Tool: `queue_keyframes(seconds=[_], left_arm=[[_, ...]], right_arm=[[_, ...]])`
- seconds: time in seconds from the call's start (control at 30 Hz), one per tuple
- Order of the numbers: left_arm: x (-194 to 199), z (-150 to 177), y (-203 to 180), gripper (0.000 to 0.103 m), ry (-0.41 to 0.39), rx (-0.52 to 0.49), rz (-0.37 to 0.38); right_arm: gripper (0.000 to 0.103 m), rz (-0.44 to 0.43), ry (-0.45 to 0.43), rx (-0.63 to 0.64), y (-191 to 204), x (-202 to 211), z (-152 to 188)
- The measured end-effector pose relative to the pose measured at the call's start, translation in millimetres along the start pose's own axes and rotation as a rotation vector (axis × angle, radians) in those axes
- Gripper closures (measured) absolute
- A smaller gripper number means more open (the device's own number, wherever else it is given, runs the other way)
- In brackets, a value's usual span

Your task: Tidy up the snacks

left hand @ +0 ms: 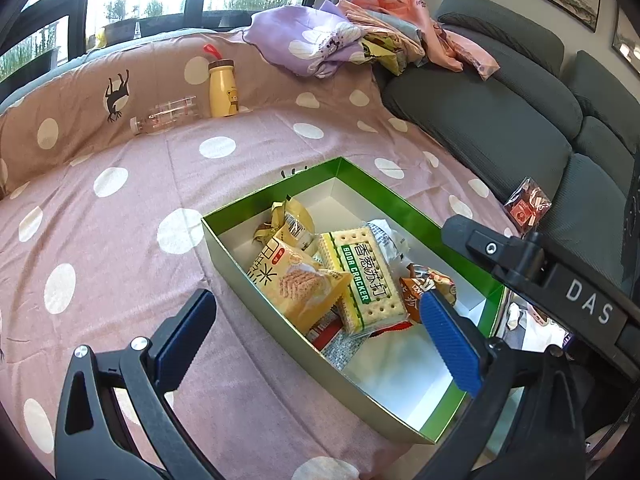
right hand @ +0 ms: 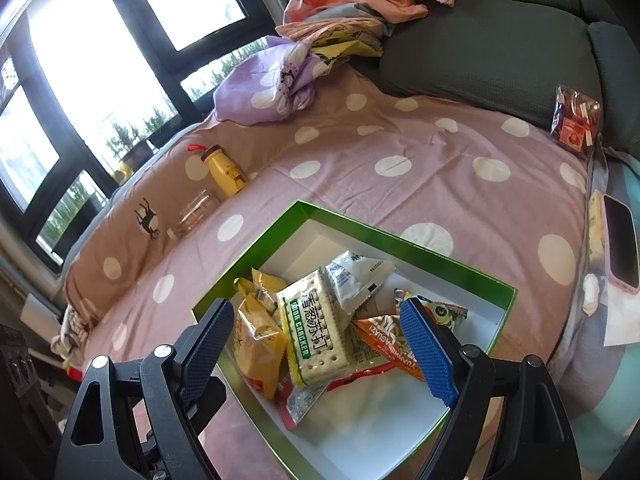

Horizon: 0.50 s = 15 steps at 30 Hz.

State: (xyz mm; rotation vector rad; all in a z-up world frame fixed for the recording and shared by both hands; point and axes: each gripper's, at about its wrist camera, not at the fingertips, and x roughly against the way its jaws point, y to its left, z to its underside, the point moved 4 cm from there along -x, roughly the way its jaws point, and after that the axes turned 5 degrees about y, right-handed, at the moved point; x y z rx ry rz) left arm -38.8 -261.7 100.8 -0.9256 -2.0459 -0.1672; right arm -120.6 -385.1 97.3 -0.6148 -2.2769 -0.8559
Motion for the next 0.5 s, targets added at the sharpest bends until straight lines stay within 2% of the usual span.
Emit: queue_keyframes(seconds=[0.5], left_arm=[[3.6, 1.9, -2.7, 0.001, 0.001, -0.01, 0.003]], right_arm=[[0.018, 0.041, -0.007, -0.01, -4.3, 2.1, -1.5]])
